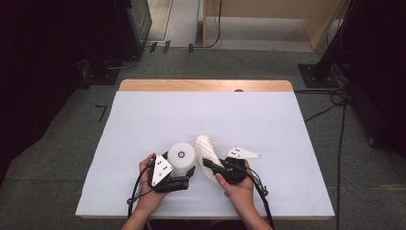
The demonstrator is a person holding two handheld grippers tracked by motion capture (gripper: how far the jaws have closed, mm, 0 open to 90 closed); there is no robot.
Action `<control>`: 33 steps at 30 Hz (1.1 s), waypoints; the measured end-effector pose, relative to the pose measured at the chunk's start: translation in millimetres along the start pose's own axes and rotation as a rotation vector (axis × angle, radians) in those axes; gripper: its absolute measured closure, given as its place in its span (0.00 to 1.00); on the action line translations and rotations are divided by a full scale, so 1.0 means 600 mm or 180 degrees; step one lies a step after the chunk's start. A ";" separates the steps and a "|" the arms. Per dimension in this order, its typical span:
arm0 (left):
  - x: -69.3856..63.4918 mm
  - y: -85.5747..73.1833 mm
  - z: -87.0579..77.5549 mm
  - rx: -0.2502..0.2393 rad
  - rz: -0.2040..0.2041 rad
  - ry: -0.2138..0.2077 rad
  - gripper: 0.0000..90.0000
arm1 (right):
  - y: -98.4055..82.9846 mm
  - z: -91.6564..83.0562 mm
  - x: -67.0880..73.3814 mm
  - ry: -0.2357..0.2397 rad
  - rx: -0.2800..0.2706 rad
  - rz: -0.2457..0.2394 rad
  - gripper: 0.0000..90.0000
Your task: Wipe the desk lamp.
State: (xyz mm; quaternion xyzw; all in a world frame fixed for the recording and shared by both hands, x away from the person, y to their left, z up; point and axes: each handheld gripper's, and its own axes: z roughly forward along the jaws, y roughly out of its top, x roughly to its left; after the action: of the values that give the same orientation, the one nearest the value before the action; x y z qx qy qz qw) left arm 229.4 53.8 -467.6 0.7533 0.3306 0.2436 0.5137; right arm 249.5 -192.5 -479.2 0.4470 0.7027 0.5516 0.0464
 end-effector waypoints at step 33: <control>0.008 -0.004 -0.005 0.0158 -0.0345 0.0111 0.10 | 0.006 -0.007 -0.004 -0.0013 0.0081 0.0235 0.83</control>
State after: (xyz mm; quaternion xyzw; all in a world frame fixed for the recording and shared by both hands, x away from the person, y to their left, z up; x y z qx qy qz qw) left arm 229.9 59.8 -468.9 0.7424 0.3857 0.2203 0.5015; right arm 250.5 -197.2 -475.8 0.4743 0.6926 0.5430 0.0217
